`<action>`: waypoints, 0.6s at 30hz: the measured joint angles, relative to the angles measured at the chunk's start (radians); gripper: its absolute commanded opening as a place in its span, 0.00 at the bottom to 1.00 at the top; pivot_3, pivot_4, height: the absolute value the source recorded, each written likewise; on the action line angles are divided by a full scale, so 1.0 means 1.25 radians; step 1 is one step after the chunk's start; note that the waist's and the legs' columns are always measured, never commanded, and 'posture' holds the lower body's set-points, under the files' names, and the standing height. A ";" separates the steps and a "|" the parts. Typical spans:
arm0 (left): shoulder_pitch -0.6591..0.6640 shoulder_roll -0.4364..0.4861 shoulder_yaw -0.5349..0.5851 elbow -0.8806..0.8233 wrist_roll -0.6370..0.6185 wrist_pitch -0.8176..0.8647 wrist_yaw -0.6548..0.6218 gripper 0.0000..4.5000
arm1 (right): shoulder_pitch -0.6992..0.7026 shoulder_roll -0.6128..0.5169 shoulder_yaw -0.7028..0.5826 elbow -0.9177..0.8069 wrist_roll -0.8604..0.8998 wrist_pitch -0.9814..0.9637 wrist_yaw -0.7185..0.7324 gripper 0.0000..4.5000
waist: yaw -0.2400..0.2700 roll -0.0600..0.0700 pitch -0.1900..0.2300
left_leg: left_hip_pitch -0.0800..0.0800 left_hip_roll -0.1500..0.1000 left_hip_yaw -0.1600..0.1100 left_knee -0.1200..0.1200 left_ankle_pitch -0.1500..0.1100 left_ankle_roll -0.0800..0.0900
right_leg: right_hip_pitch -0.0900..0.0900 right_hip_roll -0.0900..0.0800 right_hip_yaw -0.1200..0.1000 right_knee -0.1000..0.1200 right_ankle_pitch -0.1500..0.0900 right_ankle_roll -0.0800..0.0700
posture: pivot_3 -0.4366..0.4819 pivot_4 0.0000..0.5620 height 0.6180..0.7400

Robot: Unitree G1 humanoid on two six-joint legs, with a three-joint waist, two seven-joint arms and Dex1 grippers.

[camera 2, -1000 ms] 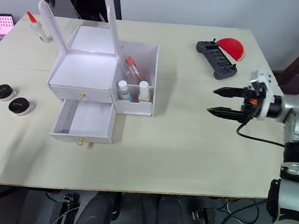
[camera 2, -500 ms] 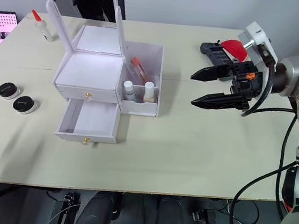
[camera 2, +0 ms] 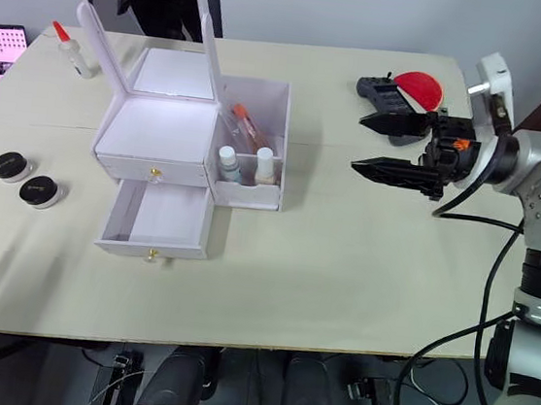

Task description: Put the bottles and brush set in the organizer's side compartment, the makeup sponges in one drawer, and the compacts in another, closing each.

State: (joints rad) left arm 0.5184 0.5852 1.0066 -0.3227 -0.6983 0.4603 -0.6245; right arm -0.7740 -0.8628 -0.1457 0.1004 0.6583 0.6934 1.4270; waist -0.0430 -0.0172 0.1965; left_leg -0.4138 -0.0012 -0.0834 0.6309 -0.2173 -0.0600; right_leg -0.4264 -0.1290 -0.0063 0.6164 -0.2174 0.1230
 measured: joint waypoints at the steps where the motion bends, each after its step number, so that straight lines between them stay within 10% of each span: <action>1: -0.004 -0.001 -0.003 -0.001 0.000 0.004 0.010 0.99 | 0.000 0.003 0.004 0.000 0.002 -0.001 -0.001 1.00 | 0.000 0.000 0.000 | 0.000 0.000 0.000 0.000 0.000 0.000 | 0.000 0.000 0.000 0.000 0.000 0.000 | 0.48 0.27 1.00; 18: -0.238 0.038 -0.232 0.153 0.108 0.059 0.120 0.99 | -0.019 -0.002 0.035 -0.059 0.018 0.022 -0.009 1.00 | 0.003 0.000 0.000 | 0.001 0.000 0.000 -0.001 0.000 0.000 | 0.000 0.001 0.000 0.001 0.002 -0.003 | 0.48 0.27 1.00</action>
State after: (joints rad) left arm 0.2212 0.6333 0.7164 -0.1308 -0.5634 0.5338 -0.4750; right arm -0.7977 -0.8649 -0.1013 0.0268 0.6809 0.7215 1.4153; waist -0.0392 -0.0174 0.1963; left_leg -0.4129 -0.0008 -0.0833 0.6298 -0.2172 -0.0597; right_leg -0.4265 -0.1275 -0.0059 0.6178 -0.2147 0.1195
